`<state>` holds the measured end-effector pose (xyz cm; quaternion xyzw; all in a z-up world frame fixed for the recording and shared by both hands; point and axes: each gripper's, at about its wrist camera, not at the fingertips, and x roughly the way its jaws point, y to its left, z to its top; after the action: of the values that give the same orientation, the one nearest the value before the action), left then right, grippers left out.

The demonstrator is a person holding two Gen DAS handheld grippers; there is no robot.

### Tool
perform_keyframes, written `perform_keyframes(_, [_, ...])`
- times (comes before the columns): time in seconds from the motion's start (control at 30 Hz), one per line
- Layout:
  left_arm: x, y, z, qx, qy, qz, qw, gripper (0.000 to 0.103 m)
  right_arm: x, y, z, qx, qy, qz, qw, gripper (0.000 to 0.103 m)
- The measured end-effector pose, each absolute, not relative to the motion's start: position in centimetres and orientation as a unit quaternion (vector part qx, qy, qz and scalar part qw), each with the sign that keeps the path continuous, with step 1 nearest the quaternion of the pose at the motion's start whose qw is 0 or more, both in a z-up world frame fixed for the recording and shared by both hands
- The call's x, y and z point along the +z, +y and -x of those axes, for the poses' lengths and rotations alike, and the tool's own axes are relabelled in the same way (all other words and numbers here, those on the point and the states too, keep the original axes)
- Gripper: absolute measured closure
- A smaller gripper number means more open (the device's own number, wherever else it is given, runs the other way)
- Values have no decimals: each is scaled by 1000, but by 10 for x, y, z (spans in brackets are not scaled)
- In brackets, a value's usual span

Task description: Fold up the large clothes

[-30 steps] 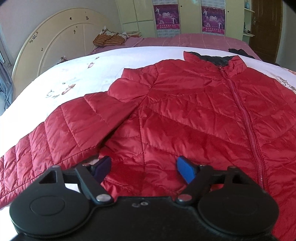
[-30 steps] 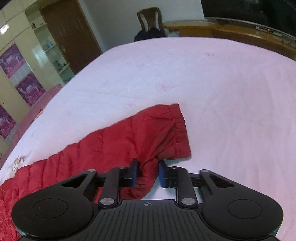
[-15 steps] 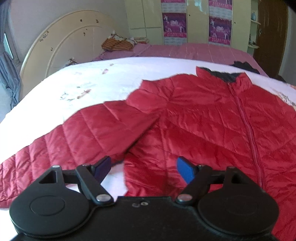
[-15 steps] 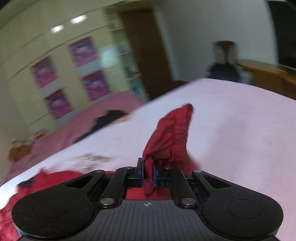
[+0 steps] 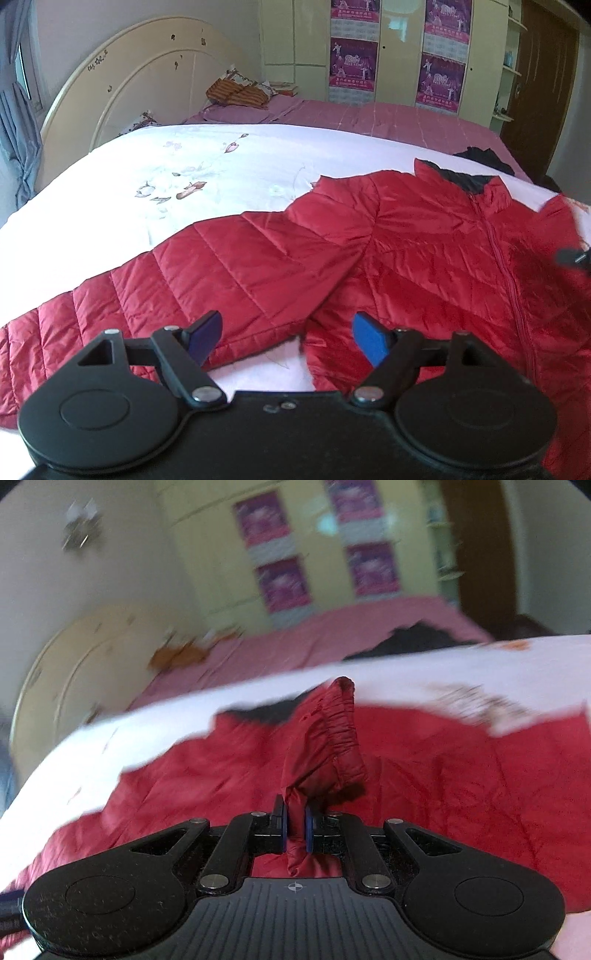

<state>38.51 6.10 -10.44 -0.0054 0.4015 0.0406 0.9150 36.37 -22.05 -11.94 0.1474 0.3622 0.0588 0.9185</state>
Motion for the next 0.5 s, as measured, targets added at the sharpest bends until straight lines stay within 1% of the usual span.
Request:
perform_keyframes(0.2, [-100,72,-393,16,402,19,915,26,-140,-168,-383,119,410,-130,895,94])
perform_keyframes(0.23, [-100,73,-395,12,401,23,916,23,-141,-160,-383,126,416,-127,891,93])
perform_keyframes(0.27, [-99,73,-396,8,401,28,915,17,-143,-154,-379,133,422,-128,888,86])
perform_keyframes(0.3, [-99,73,-397,4,400,33,916,14,-145,-155,-382,136,424,-131,886,54])
perform_keyframes(0.33, [-98,72,-398,-1,398,36,917,12,-143,-151,-381,139,421,-133,887,20])
perform_keyframes(0.37, [-97,71,-399,-7,397,36,917,11,-141,-149,-380,140,411,-131,891,15])
perform_keyframes(0.43, [-97,66,-402,-21,396,37,917,7,-134,-144,-380,143,402,-120,896,15])
perform_keyframes(0.5, [-99,60,-406,-35,399,38,915,7,-129,-148,-378,144,397,-131,897,15])
